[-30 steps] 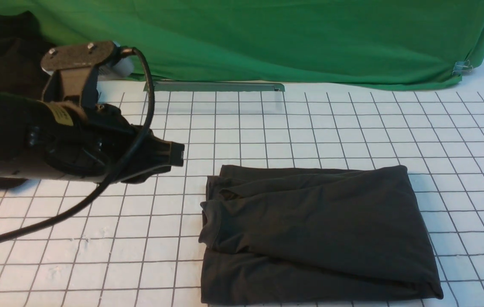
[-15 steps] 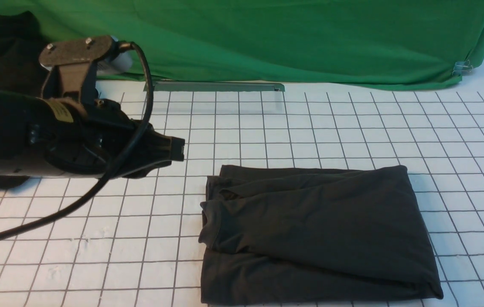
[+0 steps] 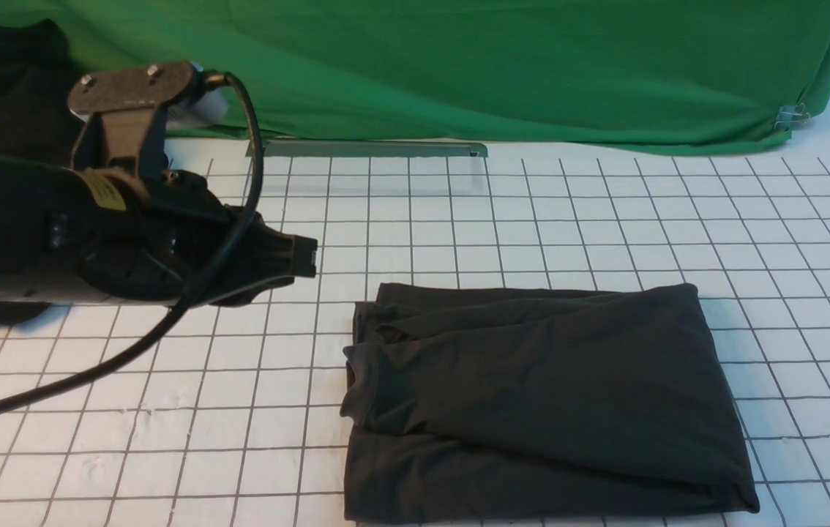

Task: Fold a long-sleeved shirt over a white checkered tablecloth.

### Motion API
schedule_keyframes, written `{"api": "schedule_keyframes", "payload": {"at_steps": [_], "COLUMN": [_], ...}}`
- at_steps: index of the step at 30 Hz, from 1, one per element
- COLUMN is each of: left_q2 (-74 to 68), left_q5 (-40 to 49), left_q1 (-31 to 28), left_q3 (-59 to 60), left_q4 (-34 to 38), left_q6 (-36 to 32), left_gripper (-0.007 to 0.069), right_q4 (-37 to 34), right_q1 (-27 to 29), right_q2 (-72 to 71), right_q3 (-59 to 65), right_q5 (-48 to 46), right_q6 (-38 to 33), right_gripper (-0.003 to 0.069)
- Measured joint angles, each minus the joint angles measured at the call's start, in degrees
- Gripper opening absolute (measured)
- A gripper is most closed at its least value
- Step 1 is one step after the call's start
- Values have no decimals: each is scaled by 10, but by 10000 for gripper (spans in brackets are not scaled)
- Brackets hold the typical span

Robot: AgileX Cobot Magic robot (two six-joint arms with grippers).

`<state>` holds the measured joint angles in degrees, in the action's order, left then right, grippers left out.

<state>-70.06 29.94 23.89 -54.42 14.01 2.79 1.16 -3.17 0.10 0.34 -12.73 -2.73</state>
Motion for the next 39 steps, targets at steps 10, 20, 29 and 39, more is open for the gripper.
{"api": "schedule_keyframes", "payload": {"at_steps": [10, 20, 29, 39], "left_q2": [61, 207, 353, 573], "left_q5": [52, 123, 174, 11], "left_q1": [0, 0, 0, 0], "left_q3": [0, 0, 20, 221], "left_q4": [-24, -87, -92, -36], "left_q6": [0, 0, 3, 18], "left_gripper": [1, 1, 1, 3], "right_q4": [2, 2, 2, 2], "right_q1": [31, 36, 36, 36], "right_q2": [0, 0, 0, 0], "right_q3": [0, 0, 0, 0], "right_q5": [0, 0, 0, 0], "right_q6": [15, 17, 17, 17], "right_gripper": [141, 158, 183, 198]}}
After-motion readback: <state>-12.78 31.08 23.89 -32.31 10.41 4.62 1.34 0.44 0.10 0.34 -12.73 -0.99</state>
